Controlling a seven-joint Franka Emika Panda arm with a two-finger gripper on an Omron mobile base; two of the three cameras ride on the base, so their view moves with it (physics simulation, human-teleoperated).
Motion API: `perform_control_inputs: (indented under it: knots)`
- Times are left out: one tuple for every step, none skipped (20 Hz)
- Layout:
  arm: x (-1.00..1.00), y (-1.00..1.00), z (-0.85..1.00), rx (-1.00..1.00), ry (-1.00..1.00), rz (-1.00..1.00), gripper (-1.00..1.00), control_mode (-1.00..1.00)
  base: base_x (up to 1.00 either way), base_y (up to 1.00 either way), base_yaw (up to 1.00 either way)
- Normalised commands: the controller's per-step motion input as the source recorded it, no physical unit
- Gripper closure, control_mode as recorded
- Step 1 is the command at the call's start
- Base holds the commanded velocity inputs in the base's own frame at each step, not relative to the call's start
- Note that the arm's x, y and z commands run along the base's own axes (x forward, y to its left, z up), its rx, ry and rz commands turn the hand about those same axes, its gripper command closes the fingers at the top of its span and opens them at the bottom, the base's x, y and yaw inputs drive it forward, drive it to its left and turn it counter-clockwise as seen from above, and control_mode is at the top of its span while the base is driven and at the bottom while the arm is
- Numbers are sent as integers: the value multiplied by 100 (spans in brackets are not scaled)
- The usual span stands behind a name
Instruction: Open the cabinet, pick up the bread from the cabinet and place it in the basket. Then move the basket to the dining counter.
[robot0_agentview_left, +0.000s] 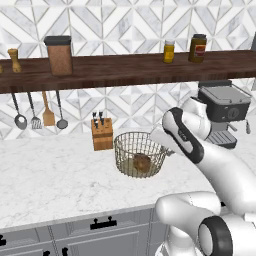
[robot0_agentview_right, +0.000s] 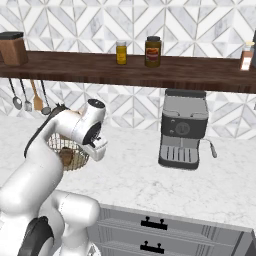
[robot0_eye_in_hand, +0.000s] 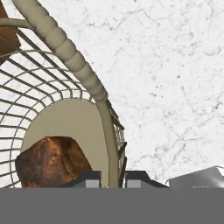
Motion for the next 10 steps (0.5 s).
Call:
perform_control_inputs:
  knots:
    - [-39,0,71,30,-7,-10,100,-100,0,0,0]
    - [-47,4,66,30,-6,-12,100,-100,0,0,0]
    - [-44,0,64,28,-5,-14,100,-100,0,0,0]
    - [-40,0,60,22,-5,-17,100,-100,0,0,0]
    - [-32,0,57,19,0,-12,100,-100,0,0,0]
    - [-19,-46,33,0,0,-7,100,-100,0,0,0]
    - [-23,-61,44,0,0,0,100,-100,0,0,0]
    - [-13,-46,68,0,0,0,100,-100,0,0,0]
    - [-21,-36,62,-3,0,0,100,-100,0,0,0]
    - [-22,-26,63,-6,0,-3,100,-100,0,0,0]
